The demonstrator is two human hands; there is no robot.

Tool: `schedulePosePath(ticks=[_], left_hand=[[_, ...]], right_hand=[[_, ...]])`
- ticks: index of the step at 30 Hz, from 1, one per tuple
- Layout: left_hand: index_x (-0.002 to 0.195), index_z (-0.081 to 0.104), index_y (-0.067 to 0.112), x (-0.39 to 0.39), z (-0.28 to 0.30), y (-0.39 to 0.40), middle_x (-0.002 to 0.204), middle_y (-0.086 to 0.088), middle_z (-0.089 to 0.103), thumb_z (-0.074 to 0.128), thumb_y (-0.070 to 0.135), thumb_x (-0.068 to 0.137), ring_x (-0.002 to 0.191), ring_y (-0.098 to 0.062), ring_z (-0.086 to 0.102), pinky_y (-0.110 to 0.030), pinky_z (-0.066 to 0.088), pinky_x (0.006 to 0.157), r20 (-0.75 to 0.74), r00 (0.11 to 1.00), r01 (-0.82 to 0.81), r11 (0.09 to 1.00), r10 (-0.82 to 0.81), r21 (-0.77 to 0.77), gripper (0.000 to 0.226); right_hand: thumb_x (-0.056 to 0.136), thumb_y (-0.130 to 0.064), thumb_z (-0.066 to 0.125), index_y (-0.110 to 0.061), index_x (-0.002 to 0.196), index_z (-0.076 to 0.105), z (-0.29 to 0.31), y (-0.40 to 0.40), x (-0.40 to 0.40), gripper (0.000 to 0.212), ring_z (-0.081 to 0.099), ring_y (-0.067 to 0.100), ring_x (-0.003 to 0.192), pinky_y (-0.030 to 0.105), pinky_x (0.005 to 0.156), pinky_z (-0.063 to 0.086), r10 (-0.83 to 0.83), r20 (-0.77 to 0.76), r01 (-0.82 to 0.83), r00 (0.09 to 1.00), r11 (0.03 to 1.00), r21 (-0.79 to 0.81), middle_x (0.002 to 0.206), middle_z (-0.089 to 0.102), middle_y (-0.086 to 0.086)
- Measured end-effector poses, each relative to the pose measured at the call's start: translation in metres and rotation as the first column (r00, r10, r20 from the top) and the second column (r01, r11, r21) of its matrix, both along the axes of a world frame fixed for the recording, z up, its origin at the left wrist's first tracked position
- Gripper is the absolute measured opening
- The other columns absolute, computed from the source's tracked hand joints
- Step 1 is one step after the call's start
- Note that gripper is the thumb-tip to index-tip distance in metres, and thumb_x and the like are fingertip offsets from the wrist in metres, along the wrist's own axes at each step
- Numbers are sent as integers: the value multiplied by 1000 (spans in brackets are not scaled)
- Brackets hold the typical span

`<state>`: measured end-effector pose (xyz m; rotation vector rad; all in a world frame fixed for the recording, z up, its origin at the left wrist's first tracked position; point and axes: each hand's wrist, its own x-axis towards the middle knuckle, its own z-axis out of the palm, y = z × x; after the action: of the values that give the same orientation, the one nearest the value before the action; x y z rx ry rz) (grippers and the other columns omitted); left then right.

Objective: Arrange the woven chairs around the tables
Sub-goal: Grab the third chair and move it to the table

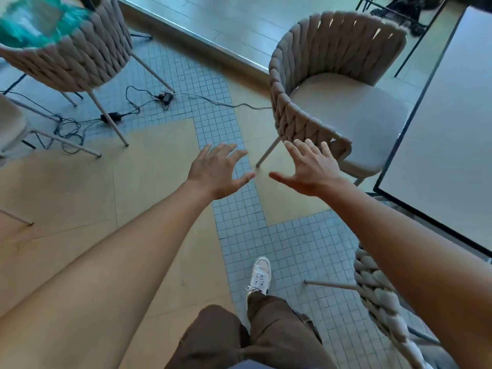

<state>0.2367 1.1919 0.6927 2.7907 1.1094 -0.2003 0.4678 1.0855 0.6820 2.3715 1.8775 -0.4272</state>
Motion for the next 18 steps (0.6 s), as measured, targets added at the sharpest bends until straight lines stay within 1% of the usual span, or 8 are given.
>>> schedulePosePath(ticks=[7,13,18], left_hand=[[149,40,32,18,-3,65,156,-1,40,31,76,91,145,-21,32,-48,19,122,-13,996,83,997,-83,-7,73],[149,40,32,35,-14,141,156,-2,41,33,76,91,145,-22,33,-47,19,122,-18,982,190,982,-190,-23,73],[147,43,31,53,-16,202,153,-3,44,38,74,91,140,-23,38,-47,23,120,36,959,282,958,-281,-53,71]], right_hand=[[79,-94,18,-25,161,15,-6,46,17,107,14,28,154,55,124,6,-61,10,61,998,997,-44,167,22,7],[75,-96,12,-26,162,13,-17,89,16,111,14,28,154,55,124,6,-172,21,173,985,981,-88,168,21,7],[79,-93,18,-25,161,16,-26,129,8,107,14,27,154,55,123,6,-287,13,287,958,954,-87,168,21,6]])
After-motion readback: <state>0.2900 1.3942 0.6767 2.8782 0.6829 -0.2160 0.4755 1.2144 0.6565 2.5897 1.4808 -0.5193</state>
